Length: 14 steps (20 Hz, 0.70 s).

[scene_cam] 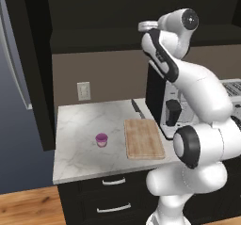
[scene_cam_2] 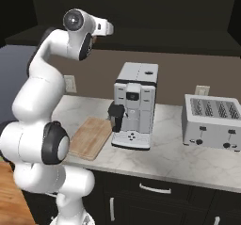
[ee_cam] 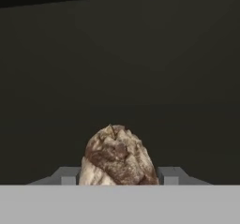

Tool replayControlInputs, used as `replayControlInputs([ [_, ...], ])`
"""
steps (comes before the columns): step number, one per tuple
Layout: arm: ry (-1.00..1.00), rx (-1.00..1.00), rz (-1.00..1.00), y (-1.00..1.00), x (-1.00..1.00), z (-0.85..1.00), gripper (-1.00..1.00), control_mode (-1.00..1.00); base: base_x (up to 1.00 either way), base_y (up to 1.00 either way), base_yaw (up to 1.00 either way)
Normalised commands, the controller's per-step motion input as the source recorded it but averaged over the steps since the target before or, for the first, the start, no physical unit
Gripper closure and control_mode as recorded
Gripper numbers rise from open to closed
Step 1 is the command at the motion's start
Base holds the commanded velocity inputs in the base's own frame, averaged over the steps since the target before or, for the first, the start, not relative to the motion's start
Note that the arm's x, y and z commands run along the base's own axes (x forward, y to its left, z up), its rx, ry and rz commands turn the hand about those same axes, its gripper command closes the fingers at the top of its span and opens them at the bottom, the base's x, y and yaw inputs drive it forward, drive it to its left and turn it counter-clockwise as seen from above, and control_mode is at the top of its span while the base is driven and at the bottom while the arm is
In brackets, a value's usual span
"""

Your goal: Pick the bread, place it on the cutting board, pick the jam, place it on the counter, and close the cabinet.

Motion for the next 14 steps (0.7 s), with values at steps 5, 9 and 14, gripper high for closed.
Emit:
replayControlInputs([
  [5,-0.01,0.00,0.00,0.00,-0.93,-0.12,1.00,-1.00,0.00,0.00,0.00],
  [9,0.00,0.00,0.00,0.00,-0.96,-0.18,1.00,-1.00,0.00,0.00,0.00],
  [14,0.00,0.00,0.00,0.00,-0.91,-0.16,1.00,-1.00,0.00,0.00,0.00],
])
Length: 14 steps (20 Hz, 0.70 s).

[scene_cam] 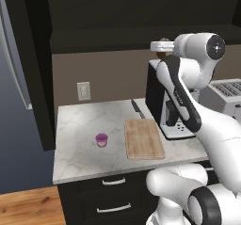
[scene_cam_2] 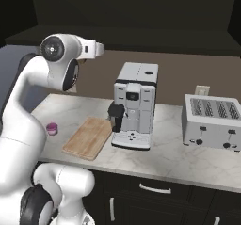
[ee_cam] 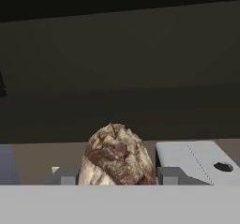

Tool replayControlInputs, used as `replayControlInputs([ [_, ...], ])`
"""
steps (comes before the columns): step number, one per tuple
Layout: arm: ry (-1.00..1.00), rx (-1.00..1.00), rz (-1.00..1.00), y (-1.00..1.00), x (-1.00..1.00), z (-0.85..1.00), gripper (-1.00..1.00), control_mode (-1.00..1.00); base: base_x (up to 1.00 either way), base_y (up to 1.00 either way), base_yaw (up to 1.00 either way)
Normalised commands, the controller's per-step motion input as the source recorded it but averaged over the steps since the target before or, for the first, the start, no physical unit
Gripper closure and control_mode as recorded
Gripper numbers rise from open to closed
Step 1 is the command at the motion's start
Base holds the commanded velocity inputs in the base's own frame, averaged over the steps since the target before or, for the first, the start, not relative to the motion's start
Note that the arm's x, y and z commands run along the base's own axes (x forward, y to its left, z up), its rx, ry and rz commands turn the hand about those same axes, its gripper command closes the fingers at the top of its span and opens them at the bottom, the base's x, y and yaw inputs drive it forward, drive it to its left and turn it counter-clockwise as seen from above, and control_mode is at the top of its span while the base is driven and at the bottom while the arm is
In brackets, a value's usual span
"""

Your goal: Pick the bread, place it on the cutting board, pick the jam, place it on the counter, and close the cabinet.

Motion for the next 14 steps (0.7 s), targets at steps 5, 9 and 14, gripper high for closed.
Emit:
replayControlInputs([
  [5,0.03,0.00,0.00,0.00,-0.59,-0.34,1.00,-1.00,0.00,0.00,0.00],
  [9,0.08,0.00,0.00,0.00,-0.38,-0.59,1.00,-1.00,0.00,0.00,0.00],
  [14,0.15,0.00,0.00,0.00,-0.24,-0.54,1.00,-1.00,0.00,0.00,0.00],
])
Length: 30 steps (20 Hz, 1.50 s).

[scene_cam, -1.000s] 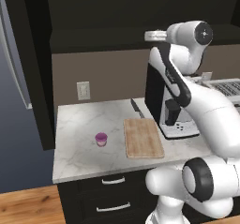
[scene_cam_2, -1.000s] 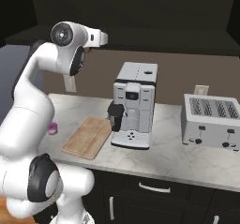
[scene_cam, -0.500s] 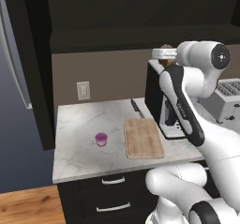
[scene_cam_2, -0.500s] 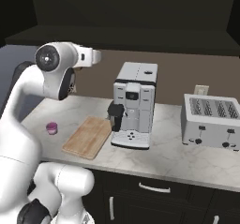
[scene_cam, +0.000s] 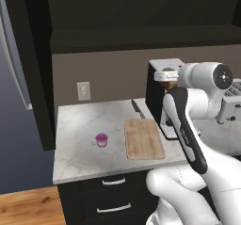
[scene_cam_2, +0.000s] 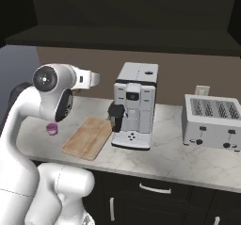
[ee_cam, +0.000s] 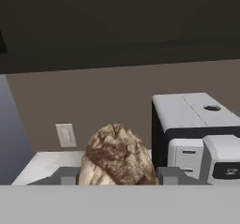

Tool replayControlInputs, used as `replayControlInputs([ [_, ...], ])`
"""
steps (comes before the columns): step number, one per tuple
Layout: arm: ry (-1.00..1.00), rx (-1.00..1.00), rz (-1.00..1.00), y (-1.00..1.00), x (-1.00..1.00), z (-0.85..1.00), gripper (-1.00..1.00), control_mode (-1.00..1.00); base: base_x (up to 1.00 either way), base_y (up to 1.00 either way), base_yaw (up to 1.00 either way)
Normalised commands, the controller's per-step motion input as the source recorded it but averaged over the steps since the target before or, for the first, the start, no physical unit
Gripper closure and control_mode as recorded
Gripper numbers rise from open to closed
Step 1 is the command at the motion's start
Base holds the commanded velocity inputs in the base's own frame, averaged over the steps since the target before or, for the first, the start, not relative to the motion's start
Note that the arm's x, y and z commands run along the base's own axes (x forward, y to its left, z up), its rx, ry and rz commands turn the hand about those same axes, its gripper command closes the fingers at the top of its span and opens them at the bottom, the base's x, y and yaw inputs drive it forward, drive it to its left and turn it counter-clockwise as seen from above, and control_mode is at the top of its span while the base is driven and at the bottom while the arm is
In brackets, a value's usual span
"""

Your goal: Pick the bread, place it on the cutting board, pick the jam, place it on the counter, and close the cabinet.

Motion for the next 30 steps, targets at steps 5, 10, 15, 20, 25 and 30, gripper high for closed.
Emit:
replayControlInputs([
  [5,0.15,0.00,0.00,0.00,-0.14,-0.52,1.00,-1.00,0.00,0.00,0.00],
  [10,0.12,0.00,0.00,0.00,-0.07,-0.54,1.00,-1.00,0.00,0.00,0.00],
  [15,0.04,0.00,0.00,0.00,0.00,-0.49,1.00,-1.00,0.00,0.00,0.00],
  [20,0.00,0.00,0.00,0.00,0.00,-0.48,1.00,-1.00,0.00,0.00,0.00],
  [25,-0.01,-0.01,0.00,0.00,0.00,-0.59,1.00,-1.00,0.00,0.00,0.00],
  [30,-0.03,-0.02,0.00,0.01,0.00,-0.59,1.00,-1.00,0.00,0.00,0.00],
])
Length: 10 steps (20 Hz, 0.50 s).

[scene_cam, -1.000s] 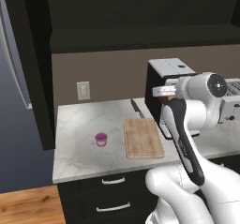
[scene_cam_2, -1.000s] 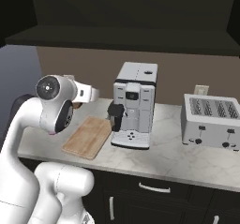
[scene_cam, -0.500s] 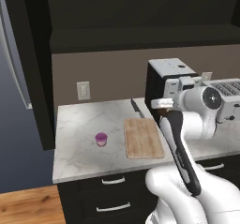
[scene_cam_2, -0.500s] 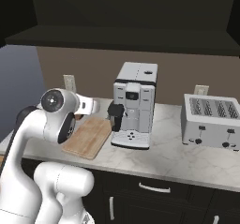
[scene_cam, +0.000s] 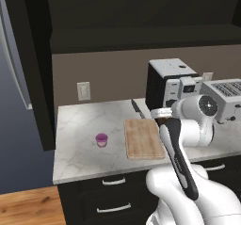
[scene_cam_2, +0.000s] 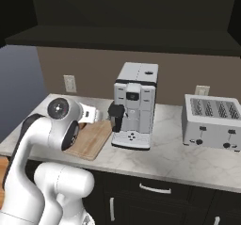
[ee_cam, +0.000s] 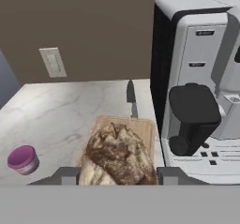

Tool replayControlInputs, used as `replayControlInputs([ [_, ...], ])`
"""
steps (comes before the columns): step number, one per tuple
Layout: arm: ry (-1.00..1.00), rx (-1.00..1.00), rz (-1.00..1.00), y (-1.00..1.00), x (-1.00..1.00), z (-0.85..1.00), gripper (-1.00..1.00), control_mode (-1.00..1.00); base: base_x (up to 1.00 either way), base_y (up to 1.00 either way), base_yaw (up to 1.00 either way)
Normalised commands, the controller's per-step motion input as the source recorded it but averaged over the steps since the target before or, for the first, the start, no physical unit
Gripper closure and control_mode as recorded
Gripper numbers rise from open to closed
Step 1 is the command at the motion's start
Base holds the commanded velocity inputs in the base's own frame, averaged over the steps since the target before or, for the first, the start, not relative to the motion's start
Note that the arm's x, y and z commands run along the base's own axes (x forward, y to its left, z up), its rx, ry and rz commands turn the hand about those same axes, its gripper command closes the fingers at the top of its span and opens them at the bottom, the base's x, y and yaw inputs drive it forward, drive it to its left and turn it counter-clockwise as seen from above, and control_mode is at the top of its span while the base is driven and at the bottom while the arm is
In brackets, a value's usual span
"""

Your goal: Pick the bread, place it on the cutting board, pick the jam, place it on the counter, and close the cabinet.

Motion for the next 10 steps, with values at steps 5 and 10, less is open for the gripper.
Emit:
replayControlInputs([
  [5,-0.01,-0.01,0.00,0.03,0.00,-0.53,1.00,-1.00,0.00,0.00,0.00],
  [10,0.00,0.00,0.00,0.05,0.00,-0.49,1.00,-1.00,0.00,0.00,0.00],
])
